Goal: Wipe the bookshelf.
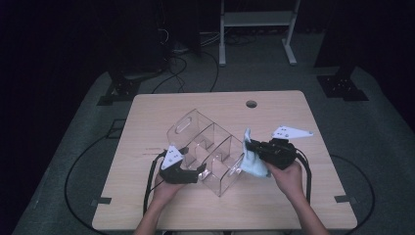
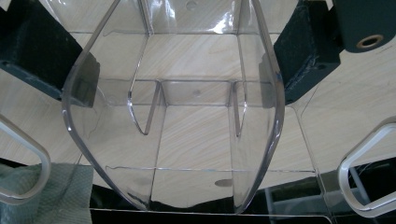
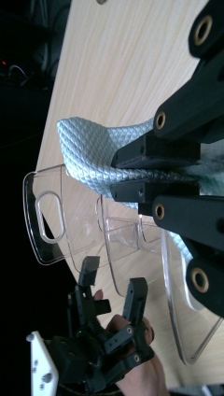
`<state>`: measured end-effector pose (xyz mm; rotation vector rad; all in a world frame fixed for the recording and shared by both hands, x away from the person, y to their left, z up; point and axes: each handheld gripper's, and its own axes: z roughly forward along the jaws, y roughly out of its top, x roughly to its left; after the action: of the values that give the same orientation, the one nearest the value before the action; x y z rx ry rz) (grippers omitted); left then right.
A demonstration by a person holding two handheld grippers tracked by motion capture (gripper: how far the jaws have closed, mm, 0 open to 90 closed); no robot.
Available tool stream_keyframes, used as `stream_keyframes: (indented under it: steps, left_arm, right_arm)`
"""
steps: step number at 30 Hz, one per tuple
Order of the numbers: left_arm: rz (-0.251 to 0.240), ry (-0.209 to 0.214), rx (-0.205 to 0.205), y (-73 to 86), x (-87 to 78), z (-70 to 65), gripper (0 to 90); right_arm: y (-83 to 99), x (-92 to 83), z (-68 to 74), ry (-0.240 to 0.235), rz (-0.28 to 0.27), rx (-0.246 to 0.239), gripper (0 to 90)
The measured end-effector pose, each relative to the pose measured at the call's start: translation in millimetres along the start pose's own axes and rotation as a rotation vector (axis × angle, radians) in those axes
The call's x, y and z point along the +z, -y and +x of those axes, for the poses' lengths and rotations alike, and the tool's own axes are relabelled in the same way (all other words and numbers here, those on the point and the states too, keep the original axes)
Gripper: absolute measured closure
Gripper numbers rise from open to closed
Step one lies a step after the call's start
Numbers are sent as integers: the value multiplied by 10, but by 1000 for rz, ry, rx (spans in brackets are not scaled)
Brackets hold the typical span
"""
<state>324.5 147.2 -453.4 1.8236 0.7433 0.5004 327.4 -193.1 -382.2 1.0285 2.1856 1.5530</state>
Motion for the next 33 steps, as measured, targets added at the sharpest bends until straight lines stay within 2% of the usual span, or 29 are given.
stream_keyframes:
  steps: [1, 3, 4, 6, 7, 10, 11, 12, 13, 15, 17, 20, 21, 23, 25, 26, 27, 29, 31, 33]
  left_arm:
    - [-2, 0, 0, 1, 3, 0, 81]
    - [-4, -1, -2, 2, 10, 0, 81]
    - [-3, -2, -3, 1, 10, -1, 81]
    - [-3, -2, -3, 2, 10, 0, 81]
    - [0, -2, -3, 0, 9, -1, 82]
    - [2, -3, 0, -6, 10, -2, 82]
    - [2, -4, -1, -6, 12, -6, 82]
    - [-2, -5, -5, -5, 14, -12, 82]
    - [-3, -7, -3, -6, 18, -15, 81]
    - [-4, -6, -4, -4, 20, -12, 80]
    - [-3, -7, -4, -4, 20, -10, 80]
    - [-1, -6, -2, -5, 21, -2, 80]
    - [0, -7, -2, -5, 19, -3, 80]
    - [0, -9, -4, -9, 23, -11, 81]
    - [-2, -10, -6, -9, 27, -16, 80]
    - [-2, -10, -6, -9, 27, -16, 80]
    - [-3, -10, -5, -10, 30, -16, 80]
    - [-5, -9, -6, -7, 33, -11, 80]
    - [-5, -9, -2, -9, 39, -3, 80]
    - [-5, -9, -3, -10, 46, 1, 80]
  right_arm:
    - [4, 0, 44, -6, -2, -12, 830]
    - [7, 11, 157, -56, 1, -12, 830]
    - [9, 21, 225, -77, 5, -27, 830]
    - [-1, 32, 336, -75, 17, -79, 829]
    - [-11, 32, 348, -65, 22, -99, 828]
    - [-33, 32, 278, -53, 25, -82, 827]
    - [-39, 27, 224, -30, 25, -72, 827]
    - [-34, 23, 119, -16, 15, -31, 826]
    - [-22, 23, 103, -19, 9, -19, 826]
    - [-2, 25, 169, -11, 1, -42, 827]
    - [4, 31, 222, -29, 1, -46, 827]
    - [21, 62, 425, -78, 11, -93, 826]
    - [8, 69, 500, -65, 23, -150, 825]
    - [-22, 69, 434, -67, 36, -136, 823]
    - [-39, 61, 342, -32, 34, -113, 823]
    - [-39, 61, 342, -32, 34, -113, 823]
    - [-35, 58, 299, -40, 30, -78, 823]
    - [-16, 61, 357, -46, 23, -90, 823]
    - [5, 84, 443, -96, 24, -82, 823]
    - [21, 107, 550, -123, 32, -105, 823]
